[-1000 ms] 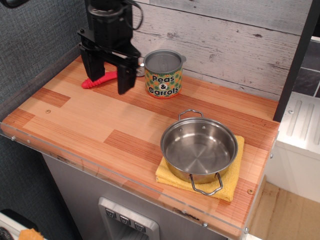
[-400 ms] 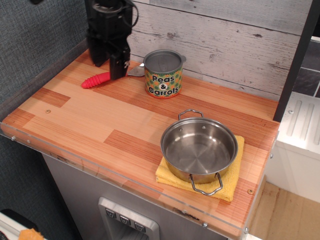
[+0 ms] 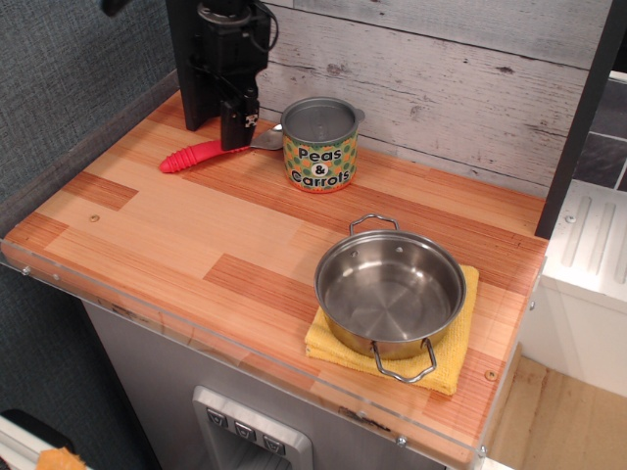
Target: Place the red spoon to the left of the silver pot horizontally.
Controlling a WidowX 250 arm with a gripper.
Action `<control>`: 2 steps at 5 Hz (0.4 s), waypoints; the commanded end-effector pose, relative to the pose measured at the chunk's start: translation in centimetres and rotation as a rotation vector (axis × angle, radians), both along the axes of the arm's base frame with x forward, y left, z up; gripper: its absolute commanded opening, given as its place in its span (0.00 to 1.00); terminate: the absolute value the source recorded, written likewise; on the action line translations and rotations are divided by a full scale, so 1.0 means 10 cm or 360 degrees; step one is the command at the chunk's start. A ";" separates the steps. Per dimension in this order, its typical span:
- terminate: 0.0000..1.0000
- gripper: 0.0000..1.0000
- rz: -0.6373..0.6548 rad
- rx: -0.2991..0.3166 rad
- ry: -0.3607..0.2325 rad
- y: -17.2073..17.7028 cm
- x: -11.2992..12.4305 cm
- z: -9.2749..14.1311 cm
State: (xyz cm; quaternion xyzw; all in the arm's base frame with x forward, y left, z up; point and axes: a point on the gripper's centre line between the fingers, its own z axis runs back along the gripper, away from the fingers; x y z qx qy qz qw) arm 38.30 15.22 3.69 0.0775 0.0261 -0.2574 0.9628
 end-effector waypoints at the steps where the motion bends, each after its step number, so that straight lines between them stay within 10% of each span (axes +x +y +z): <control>1: 0.00 1.00 -0.0081 0.0074 -0.0059 -0.01 0.11 0.06; 2: 0.00 1.00 -0.0074 0.0048 -0.0042 0.02 0.11 0.00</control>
